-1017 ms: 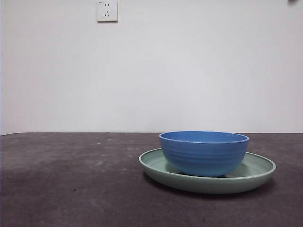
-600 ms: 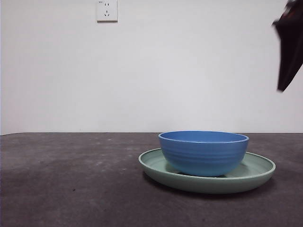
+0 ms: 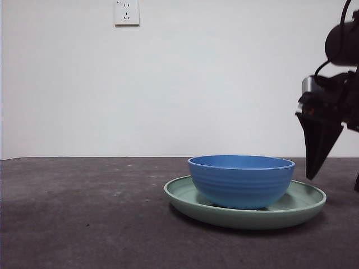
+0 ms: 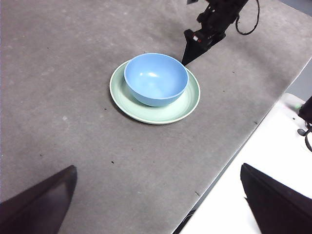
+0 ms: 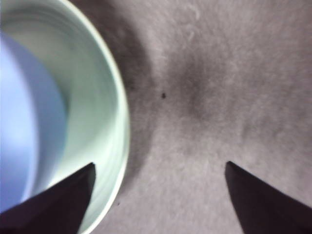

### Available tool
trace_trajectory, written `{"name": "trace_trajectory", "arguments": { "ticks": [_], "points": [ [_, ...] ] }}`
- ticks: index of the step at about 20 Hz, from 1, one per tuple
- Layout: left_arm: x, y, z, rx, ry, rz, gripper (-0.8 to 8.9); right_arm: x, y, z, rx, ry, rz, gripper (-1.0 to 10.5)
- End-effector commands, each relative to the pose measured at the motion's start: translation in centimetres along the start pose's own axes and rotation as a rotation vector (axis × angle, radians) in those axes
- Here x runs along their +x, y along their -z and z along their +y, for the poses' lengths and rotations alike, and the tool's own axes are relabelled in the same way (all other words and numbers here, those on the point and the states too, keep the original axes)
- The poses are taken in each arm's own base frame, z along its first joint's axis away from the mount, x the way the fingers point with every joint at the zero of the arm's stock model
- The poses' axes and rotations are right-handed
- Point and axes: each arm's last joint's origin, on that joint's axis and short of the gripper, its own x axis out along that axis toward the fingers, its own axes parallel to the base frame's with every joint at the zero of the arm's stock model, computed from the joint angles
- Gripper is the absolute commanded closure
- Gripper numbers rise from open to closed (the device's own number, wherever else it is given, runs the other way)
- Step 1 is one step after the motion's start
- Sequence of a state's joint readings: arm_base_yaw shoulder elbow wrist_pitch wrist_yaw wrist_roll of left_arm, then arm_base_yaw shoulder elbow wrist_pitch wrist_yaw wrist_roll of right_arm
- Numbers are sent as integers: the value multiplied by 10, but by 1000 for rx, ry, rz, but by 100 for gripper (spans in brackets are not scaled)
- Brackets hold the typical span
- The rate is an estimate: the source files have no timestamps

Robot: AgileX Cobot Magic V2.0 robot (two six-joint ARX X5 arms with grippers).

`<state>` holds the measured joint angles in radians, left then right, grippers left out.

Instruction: Pick up the blue bowl, put it on the green plate, put it on desk

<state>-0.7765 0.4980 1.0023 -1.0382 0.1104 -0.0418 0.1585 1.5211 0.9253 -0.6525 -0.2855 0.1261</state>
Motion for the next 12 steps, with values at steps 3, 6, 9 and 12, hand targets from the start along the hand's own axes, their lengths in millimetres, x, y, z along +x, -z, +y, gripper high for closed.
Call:
{"name": "trace_trajectory", "arguments": {
  "ticks": [3, 6, 9, 12],
  "points": [
    [-1, -3, -1, 9, 13, -18, 126, 13, -8, 3, -32, -8, 0, 631],
    [-1, -3, -1, 11, 13, -19, 126, 14, -11, 6, -42, -19, -29, 702],
    [-1, -3, -1, 15, 13, -19, 125, 16, -11, 9, -38, -57, -27, 709],
    [-1, -4, -1, 16, 13, -27, 126, 19, -11, 9, -37, -70, -15, 728]
  ]
}}
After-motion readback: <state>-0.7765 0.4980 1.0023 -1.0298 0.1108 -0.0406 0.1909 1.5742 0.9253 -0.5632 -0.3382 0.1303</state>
